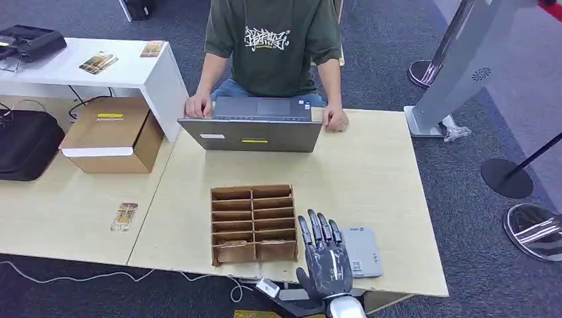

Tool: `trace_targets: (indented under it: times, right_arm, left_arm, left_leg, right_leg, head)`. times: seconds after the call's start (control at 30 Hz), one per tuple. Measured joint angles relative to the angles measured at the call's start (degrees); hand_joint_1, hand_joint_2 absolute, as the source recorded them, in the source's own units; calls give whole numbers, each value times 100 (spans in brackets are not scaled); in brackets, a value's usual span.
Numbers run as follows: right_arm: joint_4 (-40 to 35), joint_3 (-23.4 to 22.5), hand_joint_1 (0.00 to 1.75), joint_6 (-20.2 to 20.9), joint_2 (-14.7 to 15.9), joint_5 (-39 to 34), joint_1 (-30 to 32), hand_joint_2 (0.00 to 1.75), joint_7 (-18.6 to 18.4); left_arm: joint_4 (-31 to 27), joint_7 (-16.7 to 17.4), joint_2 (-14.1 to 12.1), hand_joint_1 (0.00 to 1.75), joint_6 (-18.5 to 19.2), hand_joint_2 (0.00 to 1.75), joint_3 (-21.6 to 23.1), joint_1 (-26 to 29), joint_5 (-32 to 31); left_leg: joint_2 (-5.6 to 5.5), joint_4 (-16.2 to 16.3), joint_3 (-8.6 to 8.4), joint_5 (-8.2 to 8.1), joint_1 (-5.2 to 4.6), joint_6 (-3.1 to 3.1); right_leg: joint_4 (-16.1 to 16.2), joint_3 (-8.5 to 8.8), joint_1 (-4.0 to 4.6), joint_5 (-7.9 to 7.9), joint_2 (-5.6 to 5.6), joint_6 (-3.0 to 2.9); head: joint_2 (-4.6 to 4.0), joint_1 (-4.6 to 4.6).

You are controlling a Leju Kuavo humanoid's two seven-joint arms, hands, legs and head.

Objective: Pass the card to the sensor for recognition and then transmit it.

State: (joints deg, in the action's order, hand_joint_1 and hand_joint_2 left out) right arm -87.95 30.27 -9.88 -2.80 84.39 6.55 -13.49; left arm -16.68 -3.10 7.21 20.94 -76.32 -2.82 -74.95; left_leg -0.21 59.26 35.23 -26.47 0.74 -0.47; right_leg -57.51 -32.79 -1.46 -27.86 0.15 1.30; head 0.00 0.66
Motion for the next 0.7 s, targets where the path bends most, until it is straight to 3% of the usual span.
trace_targets:
  times: [0.27,0.7]
  right_arm:
    - [64,63,0,-140,24,-328,-53,175,125]
    - [1192,286,0,-594,-133,-581,-611,175,638]
  left_arm:
    - [0,0,0,0,4,0,-15,-2,-2]
    - [0,0,31,0,11,0,-109,-7,4]
  left_leg:
    - [0,0,1,0,0,0]
    - [0,0,0,0,0,0]
  right_leg:
    - [0,1,0,0,0,0]
    - [0,3,0,0,0,0]
  head:
    - [0,0]
    - [0,0]
